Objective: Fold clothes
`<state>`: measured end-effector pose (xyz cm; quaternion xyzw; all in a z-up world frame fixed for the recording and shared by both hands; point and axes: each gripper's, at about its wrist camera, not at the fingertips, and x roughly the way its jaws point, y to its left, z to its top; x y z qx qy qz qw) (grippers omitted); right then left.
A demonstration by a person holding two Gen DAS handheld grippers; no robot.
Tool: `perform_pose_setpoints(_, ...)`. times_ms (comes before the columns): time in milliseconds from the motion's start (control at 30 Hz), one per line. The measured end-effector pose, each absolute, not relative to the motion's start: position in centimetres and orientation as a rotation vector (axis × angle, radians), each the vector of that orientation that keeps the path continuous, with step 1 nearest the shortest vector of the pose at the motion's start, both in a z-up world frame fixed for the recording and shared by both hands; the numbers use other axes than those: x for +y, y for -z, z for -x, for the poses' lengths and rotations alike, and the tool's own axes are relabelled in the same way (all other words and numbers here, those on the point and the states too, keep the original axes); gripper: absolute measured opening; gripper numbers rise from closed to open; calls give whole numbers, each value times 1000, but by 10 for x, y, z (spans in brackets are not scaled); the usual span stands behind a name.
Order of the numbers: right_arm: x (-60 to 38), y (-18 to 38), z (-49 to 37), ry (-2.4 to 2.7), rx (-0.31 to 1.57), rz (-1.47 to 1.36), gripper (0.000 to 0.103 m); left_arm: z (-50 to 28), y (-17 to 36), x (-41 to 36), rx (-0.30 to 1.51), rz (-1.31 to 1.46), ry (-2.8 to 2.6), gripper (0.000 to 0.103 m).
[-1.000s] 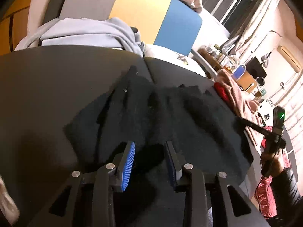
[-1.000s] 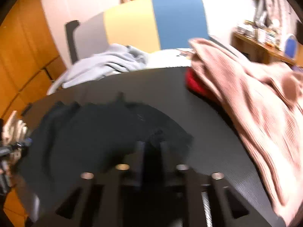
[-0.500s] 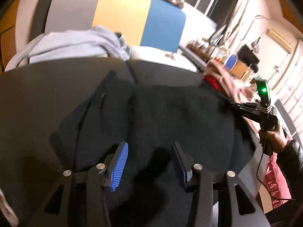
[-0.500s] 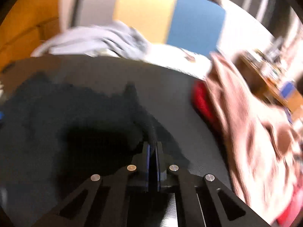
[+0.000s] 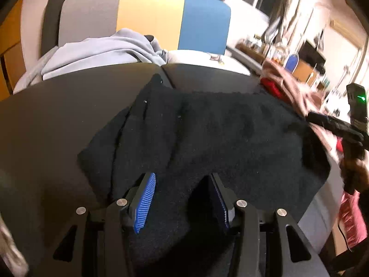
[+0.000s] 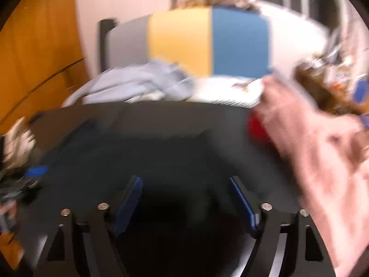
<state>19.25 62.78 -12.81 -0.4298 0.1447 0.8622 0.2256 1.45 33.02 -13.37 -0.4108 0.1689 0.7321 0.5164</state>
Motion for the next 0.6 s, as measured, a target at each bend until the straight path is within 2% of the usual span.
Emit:
perform_pose_setpoints(100,605,133,-201,-2441,426,1200,79,-19,134,324,461,995,-1760,45)
perform_pose_setpoints(233,575,129,-231,-2469,439,1174,80,-7,131,287,298,1097,-1771,40)
perform_pose_setpoints(267,569,128,-234,-2472,446,1183,82,-4,127,274,255,1093,-1802,40)
perform_pose_setpoints(300,563,129,-236,-2486,449,1211,90,0,122,261,211,1088,-1833,40)
perform_pose_setpoints(367,550,128,-238,-2504,452,1264,98,12,108,234,137,1052,-1961,46)
perform_pose_setpoints(500,549,106,-215,-2577,478,1173,97,43,98,201,1,1074,-1963,56)
perform_pose_setpoints(533,556,100,-212,-2576,481,1148,98,48,102,203,3,1108,-1928,62)
perform_pose_setpoints(600,566,94,-208,-2571,503,1116,99,57,117,213,13,1191,-1837,66)
